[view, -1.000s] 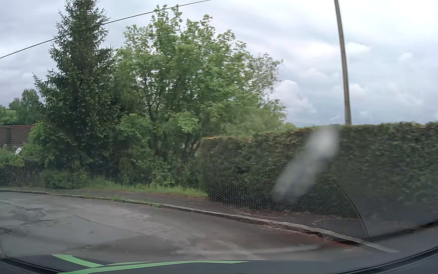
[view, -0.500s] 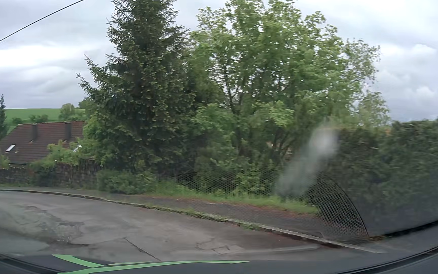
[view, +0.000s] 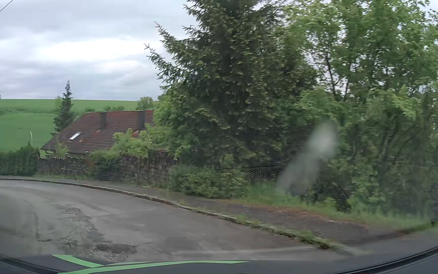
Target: Follow the waypoints while adhering to traffic rules and regulations
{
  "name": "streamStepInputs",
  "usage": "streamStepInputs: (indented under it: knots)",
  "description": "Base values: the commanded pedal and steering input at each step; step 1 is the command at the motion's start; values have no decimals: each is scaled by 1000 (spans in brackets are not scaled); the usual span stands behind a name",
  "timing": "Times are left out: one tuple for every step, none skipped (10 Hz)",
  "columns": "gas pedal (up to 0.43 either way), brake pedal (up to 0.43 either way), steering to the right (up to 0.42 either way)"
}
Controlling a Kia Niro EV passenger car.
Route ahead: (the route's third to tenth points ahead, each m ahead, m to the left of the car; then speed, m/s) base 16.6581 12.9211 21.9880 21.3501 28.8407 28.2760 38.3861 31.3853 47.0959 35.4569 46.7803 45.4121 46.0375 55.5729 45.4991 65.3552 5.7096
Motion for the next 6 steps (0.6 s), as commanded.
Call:
streamStepInputs:
  knots:
    - [0,0,-402]
    - [0,0,-390]
    - [0,0,-386]
    - [0,0,-384]
    - [0,0,-384]
    - [0,0,-379]
